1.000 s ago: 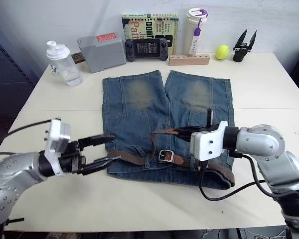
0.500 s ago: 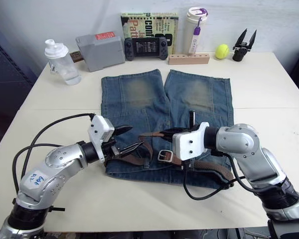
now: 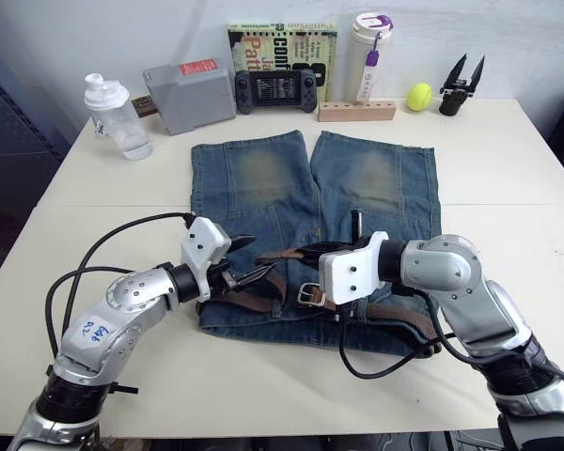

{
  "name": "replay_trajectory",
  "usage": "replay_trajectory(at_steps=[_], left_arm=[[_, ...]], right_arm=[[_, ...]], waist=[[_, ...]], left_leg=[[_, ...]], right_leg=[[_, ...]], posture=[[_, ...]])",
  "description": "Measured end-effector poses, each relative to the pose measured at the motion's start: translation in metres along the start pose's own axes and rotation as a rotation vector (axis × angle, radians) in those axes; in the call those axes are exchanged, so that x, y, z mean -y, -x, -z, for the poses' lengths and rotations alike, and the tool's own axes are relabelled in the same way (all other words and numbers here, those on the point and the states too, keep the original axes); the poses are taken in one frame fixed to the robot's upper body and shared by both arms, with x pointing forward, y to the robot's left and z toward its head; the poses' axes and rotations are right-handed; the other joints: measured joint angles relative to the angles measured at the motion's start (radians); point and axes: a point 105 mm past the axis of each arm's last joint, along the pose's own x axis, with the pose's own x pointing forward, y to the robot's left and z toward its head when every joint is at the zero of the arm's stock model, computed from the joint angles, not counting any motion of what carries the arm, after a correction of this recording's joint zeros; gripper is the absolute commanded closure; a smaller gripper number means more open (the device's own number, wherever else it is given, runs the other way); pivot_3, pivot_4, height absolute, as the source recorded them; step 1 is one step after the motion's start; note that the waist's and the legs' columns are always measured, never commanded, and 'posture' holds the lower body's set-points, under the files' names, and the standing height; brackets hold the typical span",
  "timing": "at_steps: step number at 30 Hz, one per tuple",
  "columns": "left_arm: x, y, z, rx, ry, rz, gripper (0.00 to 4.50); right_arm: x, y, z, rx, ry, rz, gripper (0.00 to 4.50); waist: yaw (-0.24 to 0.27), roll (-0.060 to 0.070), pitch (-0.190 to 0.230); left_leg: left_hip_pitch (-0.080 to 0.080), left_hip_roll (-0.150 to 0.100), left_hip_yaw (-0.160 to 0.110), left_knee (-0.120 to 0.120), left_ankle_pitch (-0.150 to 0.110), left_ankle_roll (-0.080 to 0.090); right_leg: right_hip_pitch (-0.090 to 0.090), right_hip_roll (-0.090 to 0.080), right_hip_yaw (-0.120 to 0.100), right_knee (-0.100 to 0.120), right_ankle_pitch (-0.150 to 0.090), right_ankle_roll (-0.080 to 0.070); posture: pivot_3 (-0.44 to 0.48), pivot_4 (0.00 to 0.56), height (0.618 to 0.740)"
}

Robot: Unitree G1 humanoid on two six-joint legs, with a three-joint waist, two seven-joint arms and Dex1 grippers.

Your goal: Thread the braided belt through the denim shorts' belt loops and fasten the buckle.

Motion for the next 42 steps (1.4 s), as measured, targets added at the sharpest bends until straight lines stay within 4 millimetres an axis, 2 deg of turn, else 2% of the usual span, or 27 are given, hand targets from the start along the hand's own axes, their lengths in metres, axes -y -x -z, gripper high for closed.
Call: replay_trajectory(at_steps=[4, 6, 11, 13, 15, 16, 18, 21, 24, 27, 30, 36, 42], left_arm=[[0.001, -0.001, 0.001, -0.011, -0.017, 0.0, 4.02], [0.001, -0.001, 0.002, -0.015, -0.021, 0.001, 4.45], [0.003, -0.003, 0.002, -0.013, -0.023, 0.007, 4.45], [0.004, -0.003, 0.002, -0.012, -0.024, 0.006, 4.5], [0.006, -0.003, 0.004, -0.004, -0.019, 0.004, 4.5], [0.008, -0.004, 0.004, 0.001, -0.028, 0.007, 4.5], [0.008, -0.003, 0.007, -0.006, -0.026, 0.001, 4.5], [0.01, -0.002, 0.013, -0.031, -0.028, -0.005, 4.5], [0.01, 0.0, 0.017, -0.045, -0.014, -0.015, 4.5], [0.01, 0.0, 0.018, -0.047, -0.005, -0.015, 4.5], [0.008, 0.001, 0.018, -0.051, -0.001, -0.022, 4.5], [0.006, 0.0, 0.013, -0.044, -0.003, -0.021, 4.5], [-0.002, 0.001, 0.008, -0.035, 0.012, -0.036, 4.5]], right_arm=[[-0.002, -0.002, -0.001, 0.007, -0.004, -0.007, 4.5], [-0.002, -0.003, -0.002, 0.007, -0.002, -0.008, 4.5], [-0.002, -0.003, -0.001, 0.002, -0.006, -0.005, 4.5], [-0.001, -0.004, 0.0, -0.002, -0.024, 0.006, 3.4], [0.002, -0.005, 0.001, -0.004, -0.085, 0.031, 2.72], [0.005, -0.004, 0.006, -0.019, -0.166, 0.069, 2.13], [0.006, -0.002, 0.011, -0.039, -0.223, 0.094, 1.4], [0.003, 0.016, 0.015, -0.074, -0.352, 0.132, 0.09], [-0.017, 0.029, 0.016, -0.111, -0.459, 0.08, 0.04], [-0.046, 0.031, 0.01, -0.132, -0.539, 0.002, 0.04], [-0.063, 0.03, 0.014, -0.168, -0.583, -0.019, 0.04], [-0.076, 0.017, 0.021, -0.217, -0.598, 0.049, 0.04], [-0.085, 0.012, 0.031, -0.285, -0.57, 0.11, 0.04]], waist=[[0.0, 0.0, 0.0], [0.0, 0.0, 0.0], [0.0, 0.0, 0.0], [0.0, 0.0, 0.0], [0.0, 0.0, 0.0], [0.001, 0.0, 0.0], [0.001, 0.0, 0.0], [0.005, 0.0, 0.0], [0.005, 0.0, 0.0], [0.004, 0.0, 0.0], [0.001, 0.0, 0.0], [0.002, 0.0, 0.0], [0.002, 0.0, 0.0]], left_leg=[[0.0, 0.0, 0.0, 0.0, 0.0, 0.0], [0.0, 0.0, 0.0, 0.0, 0.0, 0.0], [0.0, 0.0, 0.0, 0.0, 0.0, 0.0], [0.0, 0.0, 0.0, 0.0, 0.0, 0.0], [0.0, 0.0, 0.0, 0.0, 0.0, 0.0], [0.0, 0.0, 0.0, 0.0, 0.0, 0.0], [0.0, 0.0, 0.0, 0.0, 0.0, 0.0], [-0.002, 0.0, -0.002, 0.0, 0.0, 0.0], [-0.002, 0.0, -0.002, 0.0, 0.0, 0.0], [-0.001, 0.0, -0.002, 0.0, 0.0, 0.0], [0.0, 0.0, 0.0, 0.0, 0.0, 0.0], [0.0, 0.0, 0.0, 0.0, 0.0, 0.0], [0.0, 0.0, 0.0, 0.0, 0.0, 0.0]], right_leg=[[0.0, 0.0, 0.0, 0.0, 0.0, 0.0], [0.0, 0.0, 0.0, 0.0, 0.0, 0.0], [0.0, 0.0, 0.0, 0.0, 0.0, 0.0], [0.0, 0.0, 0.0, 0.0, 0.0, 0.0], [0.0, 0.0, 0.0, 0.0, 0.0, 0.0], [0.0, 0.0, 0.0, 0.0, 0.0, 0.0], [0.0, 0.0, 0.0, 0.0, 0.0, 0.0], [0.0, 0.0, -0.001, 0.0, 0.0, 0.0], [0.0, 0.0, 0.0, 0.0, 0.0, 0.0], [0.0, 0.0, 0.0, 0.001, 0.0, 0.0], [0.0, 0.0, 0.002, 0.001, 0.0, 0.0], [0.0, 0.0, 0.002, 0.001, 0.0, 0.0], [0.0, 0.001, 0.002, 0.001, 0.0, 0.0]], posture=[[0.0, 0.15, 0.731], [0.0, 0.15, 0.731], [0.0, 0.15, 0.731], [0.0, 0.15, 0.731], [0.0, 0.15, 0.731], [0.0, 0.15, 0.731], [0.0, 0.15, 0.731], [0.0, 0.15, 0.731], [0.0, 0.15, 0.731], [0.0, 0.15, 0.731], [0.0, 0.15, 0.731], [0.0, 0.15, 0.731], [0.0, 0.15, 0.731]])
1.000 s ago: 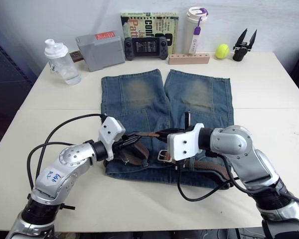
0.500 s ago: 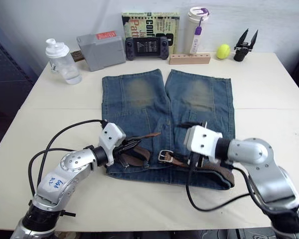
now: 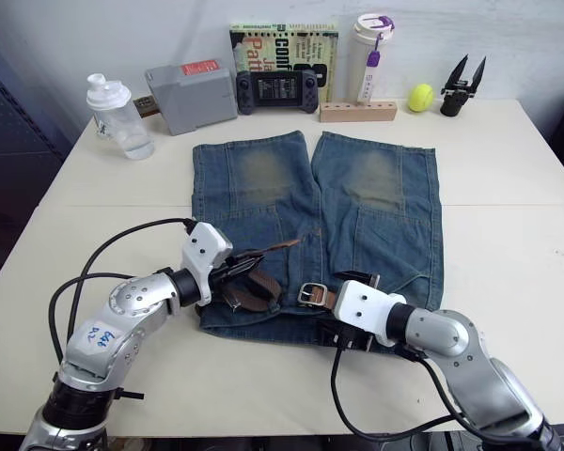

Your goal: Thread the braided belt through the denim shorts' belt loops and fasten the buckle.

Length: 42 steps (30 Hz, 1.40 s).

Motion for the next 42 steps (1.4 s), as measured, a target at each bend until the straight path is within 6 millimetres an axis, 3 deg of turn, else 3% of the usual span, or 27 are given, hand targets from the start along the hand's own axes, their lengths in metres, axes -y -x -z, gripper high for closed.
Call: replay_trajectory(at_steps=[12, 16, 23, 24, 36, 42], left_arm=[[-0.012, 0.006, -0.011, -0.009, -0.032, 0.025, 4.5], [-0.011, 0.006, -0.008, -0.019, -0.021, 0.026, 4.5], [-0.002, 0.005, 0.005, -0.068, -0.008, 0.059, 4.5], [-0.001, 0.005, 0.008, -0.081, -0.015, 0.065, 4.5], [0.014, 0.003, 0.027, -0.202, -0.075, 0.114, 4.5], [0.016, 0.001, 0.029, -0.252, -0.074, 0.108, 4.5]], right_arm=[[0.003, -0.007, 0.008, -0.048, 0.046, 0.184, 0.04], [0.001, -0.009, 0.009, -0.052, 0.024, 0.189, 1.13], [0.0, -0.012, 0.011, -0.062, -0.038, 0.178, 4.26], [0.001, -0.013, 0.011, -0.061, -0.066, 0.179, 4.41], [0.009, -0.018, 0.002, -0.068, -0.374, 0.198, 4.41], [0.012, -0.018, -0.002, -0.08, -0.403, 0.21, 4.41]], waist=[[-0.001, 0.0, 0.0], [-0.001, 0.0, 0.0], [-0.001, 0.0, 0.0], [-0.001, 0.0, 0.0], [-0.002, 0.0, 0.0], [-0.002, 0.0, 0.0]], left_leg=[[0.001, 0.0, 0.001, 0.0, 0.0, -0.001], [0.001, 0.0, 0.001, 0.0, 0.0, -0.001], [0.0, 0.0, 0.0, 0.0, 0.0, -0.001], [0.0, 0.0, 0.0, 0.0, 0.0, -0.001], [0.0, 0.0, 0.001, -0.001, 0.0, -0.001], [0.001, 0.0, 0.001, -0.001, 0.0, -0.001]], right_leg=[[0.0, 0.001, 0.001, 0.0, 0.0, 0.0], [0.0, 0.001, 0.001, 0.0, 0.0, 0.0], [0.0, 0.001, 0.001, 0.0, 0.0, 0.0], [0.0, 0.001, 0.001, 0.0, 0.0, 0.0], [-0.001, 0.001, 0.001, 0.001, 0.0, 0.0], [-0.001, 0.001, 0.002, 0.001, 0.0, 0.0]], posture=[[0.0, 0.15, 0.731], [0.0, 0.15, 0.731], [0.0, 0.15, 0.731], [0.0, 0.15, 0.731], [0.0, 0.15, 0.731], [0.0, 0.15, 0.731]])
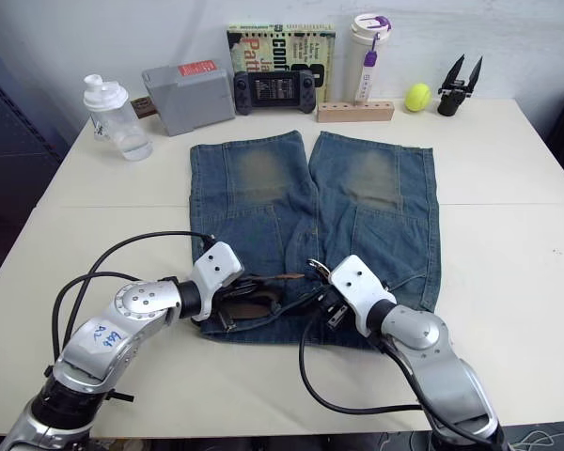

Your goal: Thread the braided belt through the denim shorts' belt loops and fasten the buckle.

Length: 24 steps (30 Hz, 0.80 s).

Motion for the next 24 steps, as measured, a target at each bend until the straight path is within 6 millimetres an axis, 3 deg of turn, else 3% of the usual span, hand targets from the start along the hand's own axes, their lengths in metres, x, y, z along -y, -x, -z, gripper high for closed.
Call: replay_trajectory(at_steps=[10, 24], left_arm=[[0.003, -0.009, -0.003, -0.053, 0.125, -0.073, 4.5], [0.001, -0.012, -0.003, -0.076, 0.199, -0.142, 4.5]], right_arm=[[-0.001, 0.0, -0.018, 0.028, 0.077, 0.066, 4.41], [-0.004, -0.001, -0.015, 0.006, 0.032, 0.101, 4.41]], waist=[[0.001, -0.001, -0.001], [0.001, -0.001, -0.002]], left_leg=[[0.001, 0.0, 0.0, 0.0, 0.0, 0.0], [0.002, 0.0, 0.0, 0.0, 0.0, 0.0]], right_leg=[[0.0, 0.0, 0.001, 0.001, 0.0, 0.0], [0.0, 0.0, 0.002, 0.002, 0.0, 0.0]], posture=[[0.0, 0.15, 0.731], [0.0, 0.15, 0.731]])
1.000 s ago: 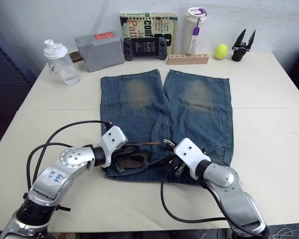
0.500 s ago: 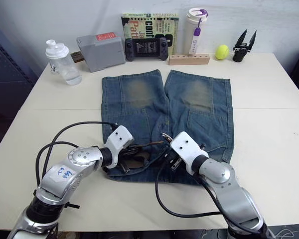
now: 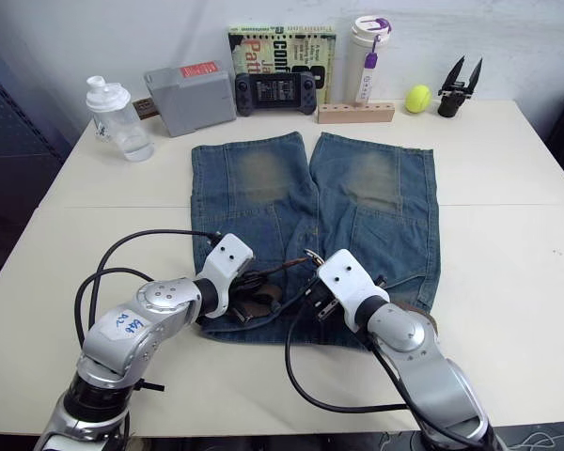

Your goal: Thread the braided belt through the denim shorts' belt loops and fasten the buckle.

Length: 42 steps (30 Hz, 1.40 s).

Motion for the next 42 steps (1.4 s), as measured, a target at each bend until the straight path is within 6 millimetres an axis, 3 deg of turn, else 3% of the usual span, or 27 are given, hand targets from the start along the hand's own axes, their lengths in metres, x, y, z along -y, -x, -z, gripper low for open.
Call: replay_trajectory(at_steps=[17, 30, 42], left_arm=[[0.002, -0.016, -0.009, 0.022, 0.012, -0.024, 4.5], [0.033, -0.018, -0.01, 0.117, -0.016, 0.201, 4.5], [0.021, -0.009, -0.002, 0.058, 0.019, 0.135, 4.5]], right_arm=[[-0.013, -0.002, -0.008, 0.004, 0.074, -0.072, 4.41], [-0.003, -0.005, -0.01, -0.036, 0.17, -0.12, 4.41], [-0.001, -0.009, -0.011, -0.036, 0.146, -0.105, 4.41]], waist=[[0.0, 0.0, -0.001], [0.001, 0.0, 0.0], [-0.008, 0.0, -0.001]], left_leg=[[0.0, 0.0, 0.0, 0.0, 0.0, 0.0], [-0.001, 0.0, -0.001, 0.0, 0.0, 0.0], [0.0, 0.001, -0.001, -0.001, 0.0, 0.0]], right_leg=[[0.0, 0.0, 0.0, 0.0, 0.0, 0.0], [0.0, 0.0, -0.001, -0.002, 0.0, 0.0], [0.0, 0.001, -0.001, -0.002, 0.0, 0.0]], posture=[[0.0, 0.15, 0.731], [0.0, 0.15, 0.731], [0.0, 0.15, 0.731]])
